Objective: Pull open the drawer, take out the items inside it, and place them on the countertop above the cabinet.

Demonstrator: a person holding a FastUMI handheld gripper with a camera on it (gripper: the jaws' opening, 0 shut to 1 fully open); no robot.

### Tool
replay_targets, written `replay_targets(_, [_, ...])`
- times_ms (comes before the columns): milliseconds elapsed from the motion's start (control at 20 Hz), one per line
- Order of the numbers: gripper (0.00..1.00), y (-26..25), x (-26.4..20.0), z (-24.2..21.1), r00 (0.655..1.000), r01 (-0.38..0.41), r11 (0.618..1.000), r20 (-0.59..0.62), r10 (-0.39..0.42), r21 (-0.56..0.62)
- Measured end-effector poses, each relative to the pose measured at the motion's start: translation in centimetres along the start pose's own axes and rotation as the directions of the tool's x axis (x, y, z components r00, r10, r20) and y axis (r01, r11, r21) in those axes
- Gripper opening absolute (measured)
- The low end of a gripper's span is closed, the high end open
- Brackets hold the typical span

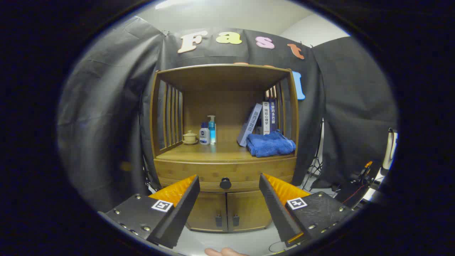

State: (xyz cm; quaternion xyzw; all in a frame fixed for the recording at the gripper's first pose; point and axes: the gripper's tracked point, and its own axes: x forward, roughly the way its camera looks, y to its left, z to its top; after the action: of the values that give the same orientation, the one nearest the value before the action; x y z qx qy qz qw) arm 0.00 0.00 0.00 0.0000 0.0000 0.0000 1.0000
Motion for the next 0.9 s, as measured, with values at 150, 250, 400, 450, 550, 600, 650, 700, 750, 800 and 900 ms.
replay_targets(150, [1.00, -0.1, 0.2, 1.1, 1.000, 0.010, 1.000, 0.023, -0.010, 0.005])
replay_targets(250, [1.00, -0.3, 0.3, 1.0, 0.999, 0.023, 1.000, 0.022, -0.023, -0.004])
replay_targets(400, [1.00, 0.0, 1.3, -0.2, 1.000, 0.015, 1.000, 0.007, -0.015, -0.015])
replay_targets(450, [1.00, -0.3, 1.6, -0.7, 1.000, 0.020, 1.000, 0.000, -0.020, -0.014])
replay_targets(550, [1.00, -0.9, 2.2, -1.4, 0.999, 0.043, 0.999, -0.004, -0.043, 0.001])
replay_targets(600, [1.00, -1.0, 2.6, -1.7, 0.999, 0.050, 0.999, -0.011, -0.050, 0.005])
replay_targets(650, [1.00, -0.9, 3.0, -2.1, 0.999, 0.049, 0.999, -0.017, -0.049, 0.004])
replay_targets(700, [1.00, -0.8, 3.5, -2.5, 0.999, 0.050, 0.999, -0.022, -0.050, -0.002])
replay_targets(750, [1.00, -0.7, 3.9, -2.8, 0.998, 0.049, 0.999, -0.023, -0.050, -0.012])
replay_targets(800, [1.00, -0.6, 4.6, -3.0, 0.998, 0.050, 0.998, -0.026, -0.051, -0.024])
replay_targets(900, [1.00, -0.3, 5.7, -3.7, 0.998, 0.048, 0.998, -0.028, -0.049, -0.026])
